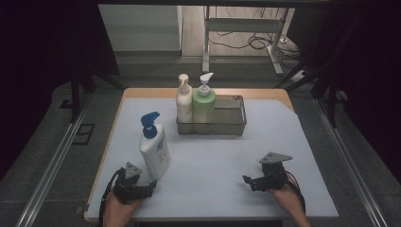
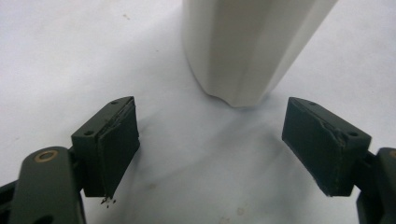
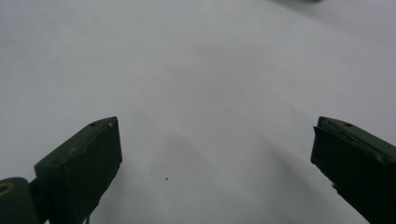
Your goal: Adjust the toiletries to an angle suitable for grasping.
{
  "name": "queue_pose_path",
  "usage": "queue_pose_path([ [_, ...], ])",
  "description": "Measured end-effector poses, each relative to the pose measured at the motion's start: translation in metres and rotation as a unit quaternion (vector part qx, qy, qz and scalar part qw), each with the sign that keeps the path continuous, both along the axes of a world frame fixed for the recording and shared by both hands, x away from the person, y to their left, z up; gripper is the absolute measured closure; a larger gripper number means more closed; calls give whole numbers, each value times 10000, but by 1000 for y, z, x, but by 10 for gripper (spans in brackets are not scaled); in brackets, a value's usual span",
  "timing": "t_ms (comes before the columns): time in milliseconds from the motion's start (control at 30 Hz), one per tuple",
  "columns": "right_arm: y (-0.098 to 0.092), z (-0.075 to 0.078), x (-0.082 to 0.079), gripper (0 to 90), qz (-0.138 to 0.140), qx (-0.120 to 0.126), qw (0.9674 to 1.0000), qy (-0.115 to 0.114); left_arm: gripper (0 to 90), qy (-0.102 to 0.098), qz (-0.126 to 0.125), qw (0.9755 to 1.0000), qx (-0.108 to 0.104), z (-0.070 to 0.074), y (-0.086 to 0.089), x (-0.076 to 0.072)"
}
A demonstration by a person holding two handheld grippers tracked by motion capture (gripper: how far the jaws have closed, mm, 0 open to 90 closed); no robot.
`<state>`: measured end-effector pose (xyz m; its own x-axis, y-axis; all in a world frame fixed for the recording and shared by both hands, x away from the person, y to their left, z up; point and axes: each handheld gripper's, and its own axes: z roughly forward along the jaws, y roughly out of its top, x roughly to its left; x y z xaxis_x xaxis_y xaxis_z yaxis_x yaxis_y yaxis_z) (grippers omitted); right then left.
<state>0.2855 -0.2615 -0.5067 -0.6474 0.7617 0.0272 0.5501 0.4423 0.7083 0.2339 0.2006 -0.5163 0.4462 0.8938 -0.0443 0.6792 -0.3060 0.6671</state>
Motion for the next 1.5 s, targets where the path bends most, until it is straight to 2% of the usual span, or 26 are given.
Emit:
queue_pose_path([
  [67, 0, -9, 0, 21, 23, -85, 9999, 116, 202, -8, 28, 10000, 15, 1, 3, 0],
  [100, 1, -15, -2, 0, 61, -121, 9999, 84, 208, -11, 38, 10000, 33, 1, 4, 1],
  [133, 3, -16, -3, 0, 77, -190, 9998, 21, 215, -17, 60, 10000, 61, 1, 5, 1],
  [300, 3, -16, -3, 0, 68, -168, 9998, 40, 250, -35, 125, 9999, 69, 3, 12, 3],
  [500, 3, -16, -3, 0, 70, -161, 9998, 24, 357, -15, 174, 9998, -2, 6, 19, 9],
  [700, 3, -16, -3, 0, 69, -153, 9999, 20, 431, 27, 113, 9999, 59, 6, 21, 21],
  [800, 3, -16, -3, 0, 69, -152, 9999, 18, 466, 31, 116, 9999, 11, 7, 22, 27],
  [933, 2, -16, -3, 0, 67, -152, 9999, 16, 572, 23, 53, 10000, -29, 8, 23, 37],
  [1167, 2, -16, -3, 0, 70, -148, 9999, 12, 700, 2, -83, 9993, -360, 12, 21, 52],
  [1300, 2, -16, -3, 0, 68, -147, 9999, 9, 778, 99, -154, 9990, -399, 8, 16, 59],
  [1500, 2, -16, -3, 0, 68, -147, 9999, 10, 877, 77, -225, 9978, -617, 5, 15, 62],
])
